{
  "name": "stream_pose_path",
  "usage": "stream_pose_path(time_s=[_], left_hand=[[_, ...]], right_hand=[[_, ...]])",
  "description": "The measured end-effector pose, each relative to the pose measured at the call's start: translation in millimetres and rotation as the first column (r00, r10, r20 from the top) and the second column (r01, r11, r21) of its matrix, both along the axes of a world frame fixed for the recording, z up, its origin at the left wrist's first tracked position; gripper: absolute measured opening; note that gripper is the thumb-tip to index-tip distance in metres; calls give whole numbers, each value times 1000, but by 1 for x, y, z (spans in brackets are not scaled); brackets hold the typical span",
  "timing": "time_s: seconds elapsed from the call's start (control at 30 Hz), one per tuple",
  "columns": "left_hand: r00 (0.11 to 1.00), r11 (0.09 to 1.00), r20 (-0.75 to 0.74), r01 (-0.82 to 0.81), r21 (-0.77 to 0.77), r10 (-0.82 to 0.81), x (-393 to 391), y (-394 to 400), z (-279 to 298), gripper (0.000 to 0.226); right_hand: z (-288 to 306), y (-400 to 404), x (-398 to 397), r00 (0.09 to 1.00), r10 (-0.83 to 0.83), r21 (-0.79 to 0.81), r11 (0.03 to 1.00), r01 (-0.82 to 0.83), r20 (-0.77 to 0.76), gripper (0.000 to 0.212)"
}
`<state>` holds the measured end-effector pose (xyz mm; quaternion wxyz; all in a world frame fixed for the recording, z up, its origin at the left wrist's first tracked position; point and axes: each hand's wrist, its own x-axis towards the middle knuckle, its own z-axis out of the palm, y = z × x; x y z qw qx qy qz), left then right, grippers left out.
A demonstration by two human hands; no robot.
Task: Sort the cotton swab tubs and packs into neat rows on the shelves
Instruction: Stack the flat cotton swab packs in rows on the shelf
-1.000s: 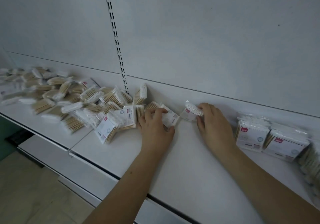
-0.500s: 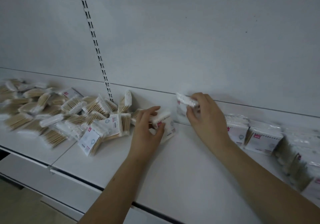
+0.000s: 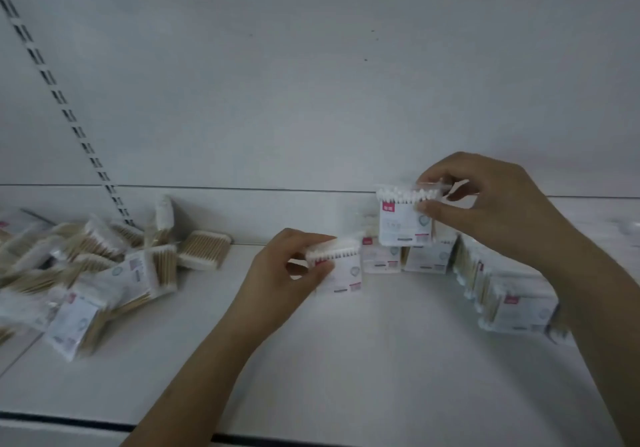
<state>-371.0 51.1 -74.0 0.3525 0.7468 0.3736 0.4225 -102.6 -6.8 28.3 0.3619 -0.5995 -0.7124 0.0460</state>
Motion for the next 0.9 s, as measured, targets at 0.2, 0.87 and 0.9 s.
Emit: stream_pose_path(time_s=[0.2,0.87,0.9], left_hand=[[997,997,-23,73,-5,-73,52,10,3,29],[999,1000,-46,-3,22,4,73,22,-31,56],[999,1000,-50,-13,-10,13,70,20,-28,59]], right_hand=[[-36,-5,30,989,-129,11,992,129,66,22],[-72,3,34,845,-297,-19,940,341,445,31],[-69,2,31,854,-318,27,941,338,411,34]])
